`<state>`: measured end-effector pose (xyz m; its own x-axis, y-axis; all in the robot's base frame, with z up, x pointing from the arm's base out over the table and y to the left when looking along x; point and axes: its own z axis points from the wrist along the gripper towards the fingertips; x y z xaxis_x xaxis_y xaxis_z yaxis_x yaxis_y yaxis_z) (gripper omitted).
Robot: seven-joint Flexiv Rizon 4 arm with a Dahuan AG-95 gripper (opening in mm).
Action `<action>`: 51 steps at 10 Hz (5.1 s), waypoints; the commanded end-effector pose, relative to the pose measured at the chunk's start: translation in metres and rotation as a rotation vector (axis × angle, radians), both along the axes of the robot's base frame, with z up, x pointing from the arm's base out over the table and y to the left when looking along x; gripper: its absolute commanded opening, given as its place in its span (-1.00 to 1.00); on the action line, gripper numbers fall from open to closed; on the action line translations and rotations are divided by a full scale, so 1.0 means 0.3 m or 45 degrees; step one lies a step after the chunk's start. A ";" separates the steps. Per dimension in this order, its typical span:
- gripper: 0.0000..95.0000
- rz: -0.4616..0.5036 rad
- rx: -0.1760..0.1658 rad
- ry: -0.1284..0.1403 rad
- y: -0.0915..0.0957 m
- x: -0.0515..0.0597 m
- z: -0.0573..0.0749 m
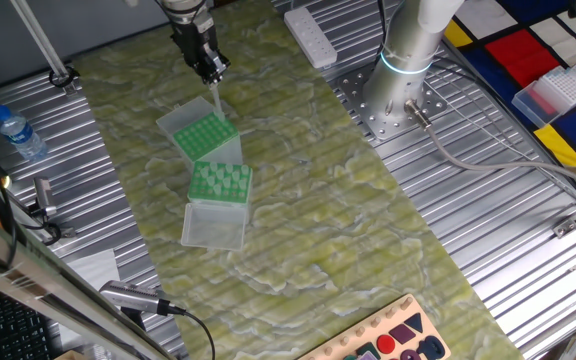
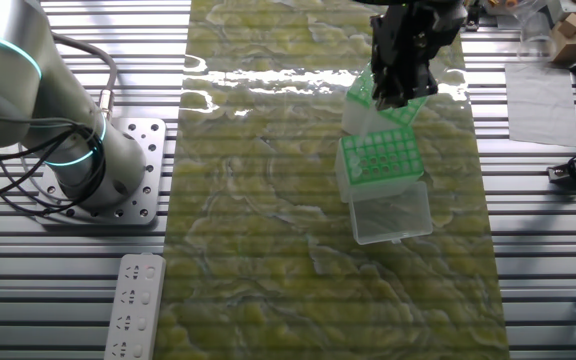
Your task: Transfer all large pipette tips from one holder to another
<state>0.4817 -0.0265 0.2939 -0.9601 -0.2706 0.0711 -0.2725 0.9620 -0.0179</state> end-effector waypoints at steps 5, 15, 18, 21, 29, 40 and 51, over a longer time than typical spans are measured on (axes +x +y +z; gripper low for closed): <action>-1.00 0.013 0.004 -0.011 -0.008 -0.016 -0.010; -1.00 0.004 0.012 -0.019 0.005 -0.014 -0.026; -1.00 -0.001 0.015 -0.020 0.012 -0.009 -0.020; -1.00 -0.014 0.015 -0.020 0.032 -0.008 -0.021; -1.00 -0.010 0.013 -0.020 0.041 -0.013 -0.031; -0.20 0.038 0.017 -0.071 0.061 -0.023 -0.100; -0.60 0.026 0.025 -0.063 0.358 0.190 -0.245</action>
